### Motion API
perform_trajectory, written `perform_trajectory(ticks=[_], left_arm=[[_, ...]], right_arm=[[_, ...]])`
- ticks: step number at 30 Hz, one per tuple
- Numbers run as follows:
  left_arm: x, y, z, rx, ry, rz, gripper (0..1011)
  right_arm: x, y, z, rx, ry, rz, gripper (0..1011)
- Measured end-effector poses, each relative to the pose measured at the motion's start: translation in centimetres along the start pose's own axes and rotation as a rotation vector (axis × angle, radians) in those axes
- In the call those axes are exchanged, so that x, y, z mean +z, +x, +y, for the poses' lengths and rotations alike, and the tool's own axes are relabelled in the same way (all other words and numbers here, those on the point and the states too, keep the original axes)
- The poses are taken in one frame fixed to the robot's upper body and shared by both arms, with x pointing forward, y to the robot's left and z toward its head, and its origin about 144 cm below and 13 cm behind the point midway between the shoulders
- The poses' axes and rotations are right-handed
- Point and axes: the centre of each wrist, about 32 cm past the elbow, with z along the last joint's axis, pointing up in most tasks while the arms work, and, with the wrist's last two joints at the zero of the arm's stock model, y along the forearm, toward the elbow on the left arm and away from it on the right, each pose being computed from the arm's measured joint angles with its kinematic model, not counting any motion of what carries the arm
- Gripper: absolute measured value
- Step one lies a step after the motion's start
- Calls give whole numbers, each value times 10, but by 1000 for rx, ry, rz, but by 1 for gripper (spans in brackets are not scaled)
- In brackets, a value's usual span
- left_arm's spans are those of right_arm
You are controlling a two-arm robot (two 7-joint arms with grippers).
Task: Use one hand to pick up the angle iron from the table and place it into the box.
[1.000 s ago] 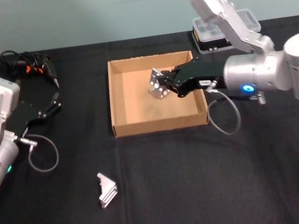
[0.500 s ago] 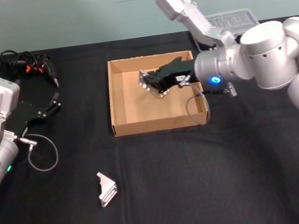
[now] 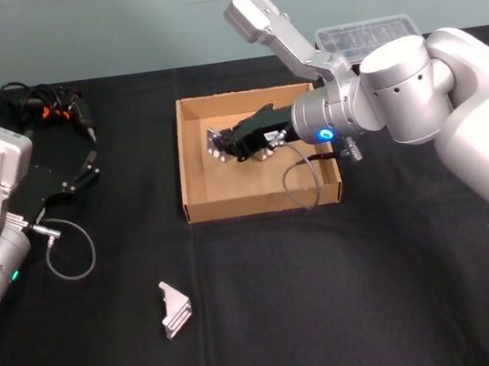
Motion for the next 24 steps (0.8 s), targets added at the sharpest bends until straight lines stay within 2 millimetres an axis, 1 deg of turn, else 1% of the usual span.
perform_trajectory(ticks=[17, 24], left_arm=[[0, 0, 0, 0, 0, 0, 1011], [0, 0, 0, 0, 0, 0, 1011]], right_arm=[[3, -1, 25, -26, -85, 12, 82], [3, -1, 26, -32, -90, 9, 82]])
